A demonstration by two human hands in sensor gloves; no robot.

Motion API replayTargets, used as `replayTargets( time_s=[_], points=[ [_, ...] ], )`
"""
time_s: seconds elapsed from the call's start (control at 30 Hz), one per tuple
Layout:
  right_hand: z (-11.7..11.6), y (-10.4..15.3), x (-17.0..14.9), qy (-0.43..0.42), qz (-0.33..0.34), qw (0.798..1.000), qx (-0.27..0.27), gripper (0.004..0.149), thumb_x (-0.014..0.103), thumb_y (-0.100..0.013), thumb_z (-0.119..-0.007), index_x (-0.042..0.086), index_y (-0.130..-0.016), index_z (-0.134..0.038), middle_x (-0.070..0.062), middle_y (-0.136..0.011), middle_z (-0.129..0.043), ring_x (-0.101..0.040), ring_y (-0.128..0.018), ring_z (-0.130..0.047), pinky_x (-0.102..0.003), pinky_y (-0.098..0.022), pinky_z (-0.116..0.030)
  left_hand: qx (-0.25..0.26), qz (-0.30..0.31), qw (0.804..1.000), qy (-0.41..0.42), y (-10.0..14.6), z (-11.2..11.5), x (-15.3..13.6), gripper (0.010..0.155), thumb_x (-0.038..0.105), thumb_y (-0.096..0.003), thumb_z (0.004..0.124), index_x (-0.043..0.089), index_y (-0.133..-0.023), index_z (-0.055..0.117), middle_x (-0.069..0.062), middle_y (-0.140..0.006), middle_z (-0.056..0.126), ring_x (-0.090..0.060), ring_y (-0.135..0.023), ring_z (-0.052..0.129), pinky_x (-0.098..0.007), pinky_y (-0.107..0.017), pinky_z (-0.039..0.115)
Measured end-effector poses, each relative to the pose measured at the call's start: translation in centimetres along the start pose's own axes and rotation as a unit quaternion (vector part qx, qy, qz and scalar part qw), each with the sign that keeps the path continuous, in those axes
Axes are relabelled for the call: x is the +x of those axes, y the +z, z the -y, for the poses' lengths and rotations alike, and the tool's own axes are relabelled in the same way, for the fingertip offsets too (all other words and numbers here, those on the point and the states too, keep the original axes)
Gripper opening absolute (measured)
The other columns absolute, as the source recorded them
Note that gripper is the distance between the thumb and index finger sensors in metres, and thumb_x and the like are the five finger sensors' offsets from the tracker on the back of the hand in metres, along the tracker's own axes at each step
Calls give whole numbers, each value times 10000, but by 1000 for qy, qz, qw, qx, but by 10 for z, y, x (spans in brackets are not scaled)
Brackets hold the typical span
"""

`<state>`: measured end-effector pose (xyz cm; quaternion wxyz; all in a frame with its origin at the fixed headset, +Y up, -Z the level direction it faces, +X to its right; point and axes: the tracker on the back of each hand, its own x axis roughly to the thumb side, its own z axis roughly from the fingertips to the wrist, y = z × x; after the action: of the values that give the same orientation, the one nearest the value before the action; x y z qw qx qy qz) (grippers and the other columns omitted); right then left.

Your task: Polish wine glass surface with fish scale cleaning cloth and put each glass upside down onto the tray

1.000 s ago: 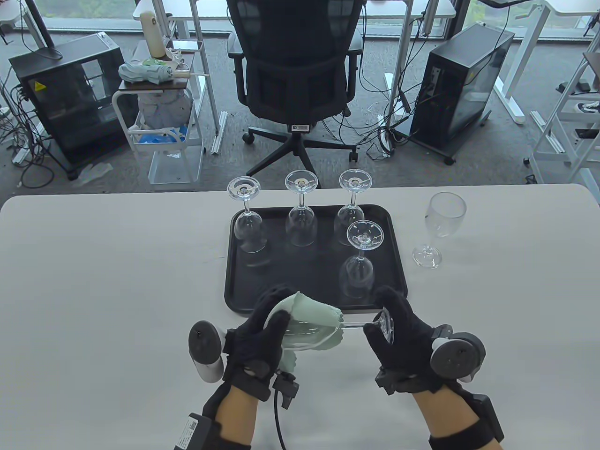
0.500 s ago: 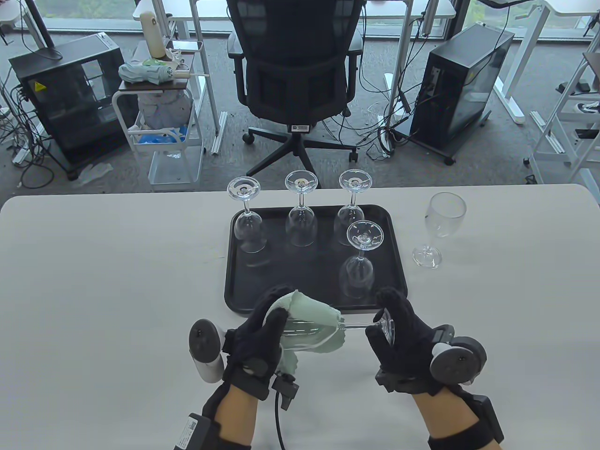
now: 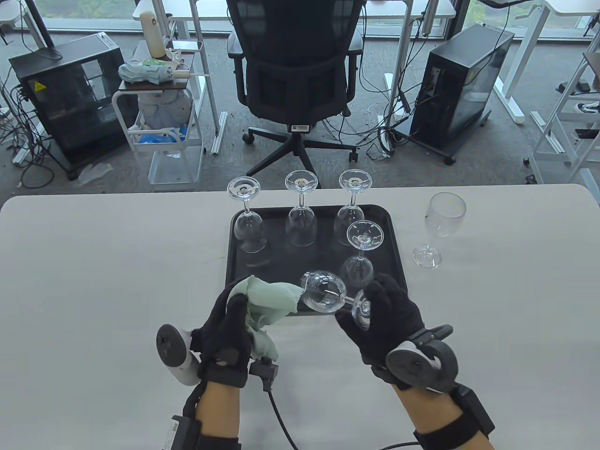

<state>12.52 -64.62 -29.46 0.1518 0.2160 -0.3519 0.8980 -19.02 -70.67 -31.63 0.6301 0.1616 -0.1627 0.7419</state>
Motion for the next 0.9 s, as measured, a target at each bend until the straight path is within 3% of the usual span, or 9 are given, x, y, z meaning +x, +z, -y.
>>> replayTargets(
  time_s=[0.27,0.5,0.63,0.73,0.83,0.9],
  points=[
    [-56,-45,33,89,-38,989,109,759,695,-519,-780,250,-985,-379,-206,-993,-534,-296,-607,-826,-391,-365,-821,1,-4,1000,2,0,-2,1,502,592,-579,678,272,-959,750,-29,-1050,740,-350,-913,794,-593,-602,784],
    [-77,-66,43,122,-77,977,157,720,684,-517,-783,260,-994,-451,-213,-1008,-563,-325,-635,-839,-410,-385,-828,8,-10,1000,11,0,-4,0,503,593,-579,678,272,-960,749,-27,-1051,739,-347,-914,795,-591,-603,785],
    [-84,-77,45,92,-115,968,203,735,685,-517,-762,280,-1080,-519,-195,-1145,-412,-479,-849,-751,-502,-503,-807,9,-8,1000,18,0,-5,1,503,593,-580,677,273,-961,749,-26,-1053,738,-348,-917,793,-593,-605,782],
    [-92,-80,41,104,-153,952,245,793,680,-514,-757,317,-1125,-405,-194,-1156,-361,-480,-853,-772,-490,-488,-830,8,-6,1000,20,0,-5,2,503,595,-580,676,274,-961,749,-25,-1055,737,-347,-919,792,-591,-607,782],
    [-95,-83,40,100,-166,948,252,791,663,-520,-758,341,-1122,-358,-173,-1159,-349,-467,-825,-805,-481,-477,-836,8,-5,1000,24,0,-5,2,504,594,-581,676,272,-962,748,-26,-1054,738,-347,-918,793,-592,-606,783],
    [-94,-83,39,89,-183,941,271,821,665,-513,-754,352,-1104,-277,-175,-1147,-244,-474,-835,-787,-482,-481,-832,7,-4,1000,25,0,-6,3,504,594,-581,675,272,-962,749,-26,-1055,738,-348,-918,793,-591,-606,783]
  ],
)
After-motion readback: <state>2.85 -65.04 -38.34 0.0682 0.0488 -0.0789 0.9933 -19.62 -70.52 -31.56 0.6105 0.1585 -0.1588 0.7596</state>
